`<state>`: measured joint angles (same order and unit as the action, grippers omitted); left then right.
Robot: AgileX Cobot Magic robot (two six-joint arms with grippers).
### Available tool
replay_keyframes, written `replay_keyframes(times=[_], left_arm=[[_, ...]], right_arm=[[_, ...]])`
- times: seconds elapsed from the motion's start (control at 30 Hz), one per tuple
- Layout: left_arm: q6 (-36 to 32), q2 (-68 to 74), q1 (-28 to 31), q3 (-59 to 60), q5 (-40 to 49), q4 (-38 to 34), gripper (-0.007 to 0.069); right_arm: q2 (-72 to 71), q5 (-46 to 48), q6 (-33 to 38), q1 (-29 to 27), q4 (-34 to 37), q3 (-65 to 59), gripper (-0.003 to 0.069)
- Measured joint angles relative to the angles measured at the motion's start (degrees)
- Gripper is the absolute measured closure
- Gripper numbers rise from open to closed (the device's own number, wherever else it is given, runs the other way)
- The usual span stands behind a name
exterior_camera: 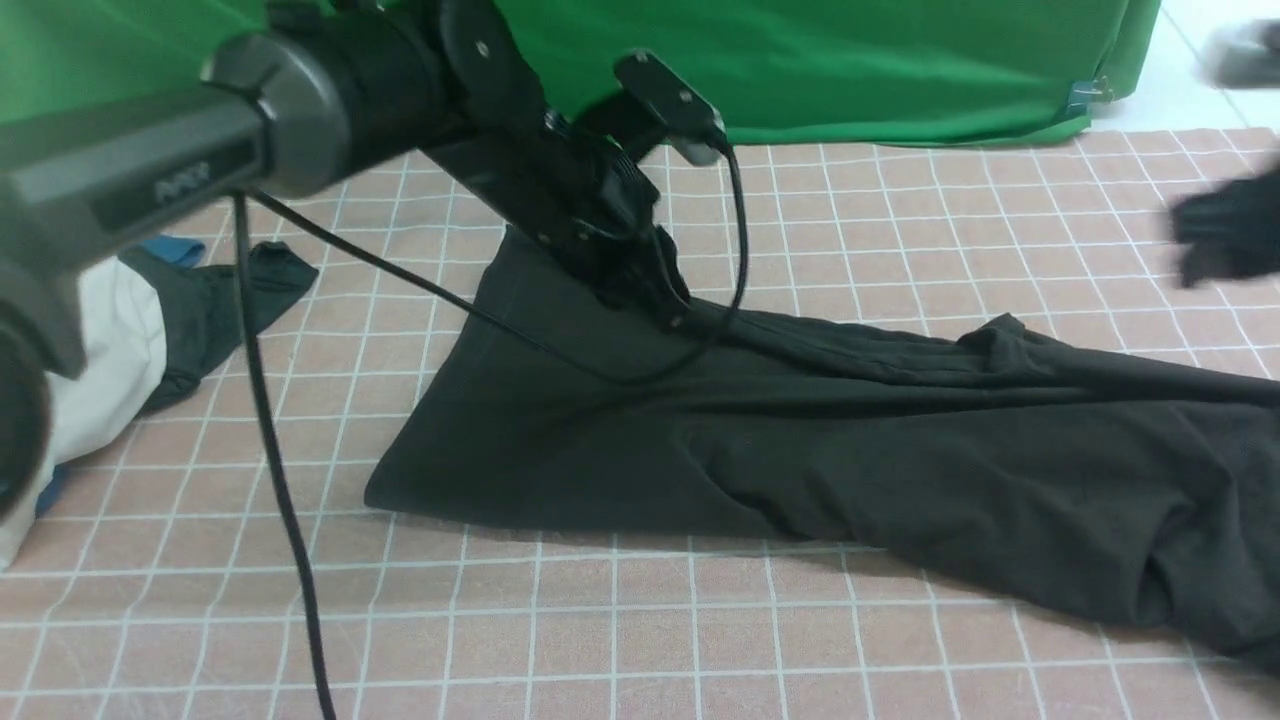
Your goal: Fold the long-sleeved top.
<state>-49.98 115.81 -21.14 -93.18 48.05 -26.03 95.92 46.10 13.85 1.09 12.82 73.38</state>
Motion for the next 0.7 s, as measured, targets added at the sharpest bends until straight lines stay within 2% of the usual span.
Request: replay_keyframes(times=[0.03, 0.07, 0.1, 0.2, 0.27, 0.57, 0.7], left_arm=[[1.27, 0.12, -0.05, 0.00, 0.49, 0.00, 0.0606], [1.27, 0.12, -0.05, 0.00, 0.56, 0.00, 0.0606], [2.97, 0.12, -0.05, 0.00, 1.13, 0.44, 0.0606], [6.61, -0.56, 0.00, 0.19, 2.35, 3.27, 0.0606], [8.05, -1.85, 0.00, 1.70, 1.70, 4.15, 0.0606], [8.40, -6.73, 0.00, 17.35, -9.44, 4.06, 0.0606], [8.40, -6.78, 0.00, 21.02, -11.06, 4.06, 0.0606]], right_arm=[[1.26, -0.78, 1.76, 3.14, 1.53, 0.06, 0.0543], [1.57, -0.78, 2.12, 3.74, 1.80, 0.02, 0.0553], [4.67, -2.11, 4.16, 7.77, 3.03, 0.31, 0.0603], [12.08, -5.89, 6.22, 13.93, 3.79, 1.94, 0.0626], [15.47, -7.99, 6.88, 15.40, 3.84, 3.36, 0.0626], [25.16, -8.62, 6.94, 14.77, 3.56, 11.98, 0.0627], [26.27, -17.01, 6.94, 13.54, 1.30, 12.69, 0.0624]])
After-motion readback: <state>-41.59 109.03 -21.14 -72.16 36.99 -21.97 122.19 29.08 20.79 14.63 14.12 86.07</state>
